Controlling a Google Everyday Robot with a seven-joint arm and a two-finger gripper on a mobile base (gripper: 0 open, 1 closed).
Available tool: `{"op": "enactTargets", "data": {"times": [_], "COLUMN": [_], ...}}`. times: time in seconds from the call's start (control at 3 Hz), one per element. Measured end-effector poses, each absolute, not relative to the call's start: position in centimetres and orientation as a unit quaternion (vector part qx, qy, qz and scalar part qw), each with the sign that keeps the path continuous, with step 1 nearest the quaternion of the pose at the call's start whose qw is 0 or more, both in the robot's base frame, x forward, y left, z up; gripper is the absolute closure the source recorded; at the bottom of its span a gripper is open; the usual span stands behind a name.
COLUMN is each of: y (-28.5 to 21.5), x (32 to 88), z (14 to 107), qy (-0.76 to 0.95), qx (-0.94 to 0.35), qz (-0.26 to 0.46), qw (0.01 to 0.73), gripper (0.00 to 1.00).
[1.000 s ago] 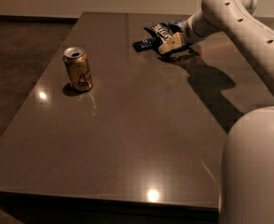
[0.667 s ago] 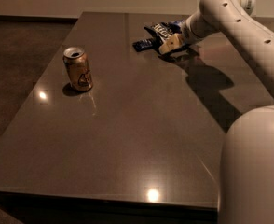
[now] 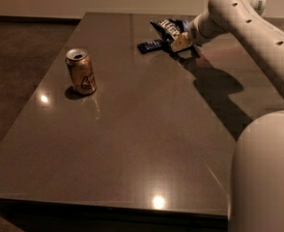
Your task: Pick blue chip bag
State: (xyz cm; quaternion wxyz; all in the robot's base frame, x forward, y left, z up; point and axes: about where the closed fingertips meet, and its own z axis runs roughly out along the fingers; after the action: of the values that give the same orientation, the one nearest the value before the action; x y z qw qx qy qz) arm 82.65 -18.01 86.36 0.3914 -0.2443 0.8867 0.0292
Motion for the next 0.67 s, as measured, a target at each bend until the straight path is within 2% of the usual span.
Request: {"op": "enactTargets", "data": {"times": [0.33,0.67], "y": [-18.4,-18.1], "x": [82.3,81.0], "z": [87.5,90.9], "qy": [0.885,0.869], "qx": [-0.229,-0.226], "qz": [0.036,0.049], "qw": [0.403,0.437], "gripper": [0.85,1.0]}}
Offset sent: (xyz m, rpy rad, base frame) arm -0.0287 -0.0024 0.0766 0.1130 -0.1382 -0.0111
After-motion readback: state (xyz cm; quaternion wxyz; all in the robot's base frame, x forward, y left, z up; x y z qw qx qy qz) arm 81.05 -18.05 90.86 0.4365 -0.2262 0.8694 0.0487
